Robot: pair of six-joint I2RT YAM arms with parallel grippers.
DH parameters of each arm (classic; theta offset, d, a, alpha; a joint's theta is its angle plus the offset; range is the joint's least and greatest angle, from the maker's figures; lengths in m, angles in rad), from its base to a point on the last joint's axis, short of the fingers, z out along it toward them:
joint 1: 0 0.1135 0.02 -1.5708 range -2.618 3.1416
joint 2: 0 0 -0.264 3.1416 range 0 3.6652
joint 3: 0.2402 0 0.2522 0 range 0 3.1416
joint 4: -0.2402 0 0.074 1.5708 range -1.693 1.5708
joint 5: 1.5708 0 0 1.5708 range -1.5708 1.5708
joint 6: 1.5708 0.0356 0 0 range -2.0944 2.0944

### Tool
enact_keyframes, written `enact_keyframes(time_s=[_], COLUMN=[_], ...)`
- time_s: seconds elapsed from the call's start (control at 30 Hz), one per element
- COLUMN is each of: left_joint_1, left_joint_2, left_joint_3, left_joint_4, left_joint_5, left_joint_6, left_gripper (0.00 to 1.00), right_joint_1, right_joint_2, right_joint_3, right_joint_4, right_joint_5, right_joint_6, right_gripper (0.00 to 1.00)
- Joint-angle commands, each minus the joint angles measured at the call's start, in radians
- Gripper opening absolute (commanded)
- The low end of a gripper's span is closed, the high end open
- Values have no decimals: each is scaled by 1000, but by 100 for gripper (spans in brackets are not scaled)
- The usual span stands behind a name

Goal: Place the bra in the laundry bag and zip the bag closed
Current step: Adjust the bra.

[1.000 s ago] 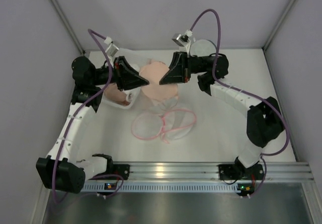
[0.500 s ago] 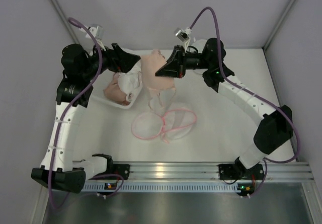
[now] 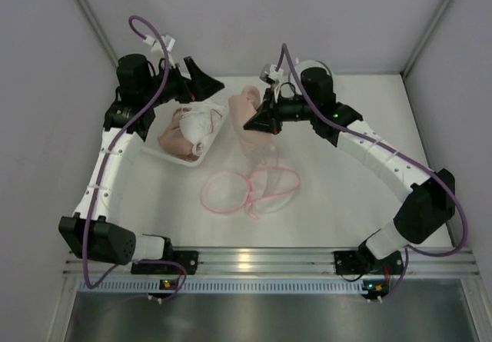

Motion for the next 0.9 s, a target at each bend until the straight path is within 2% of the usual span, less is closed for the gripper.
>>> enact_keyframes(time_s=[0.0, 0.17, 0.37, 0.53, 0.67, 0.87], left_joint_1=[-11, -66, -83, -102, -114, -135], left_joint_2=[15, 83, 144, 155, 144, 132], left_joint_3=[35, 29, 20, 33, 20, 20], left_joint_4=[106, 106, 106, 125, 247, 297], left_joint_5=[137, 130, 97, 136, 225, 269], left_joint_6=[-45, -62, -132, -189, -266, -271], left_gripper=[98, 98, 97, 95, 93, 92], right_joint_1=[28, 35, 44, 51, 55, 58], right_joint_2=[-66, -75, -102, -106, -90, -90], right_joint_3=[-2, -8, -30, -44, -45, -45], right_joint_4=[-7, -18, -24, -32, -37, -38], right_joint_5=[20, 12, 9, 13, 13, 30], right_joint_6=[-107, -129, -170, -184, -188, -195], right_gripper=[0, 0, 0, 0, 0, 0])
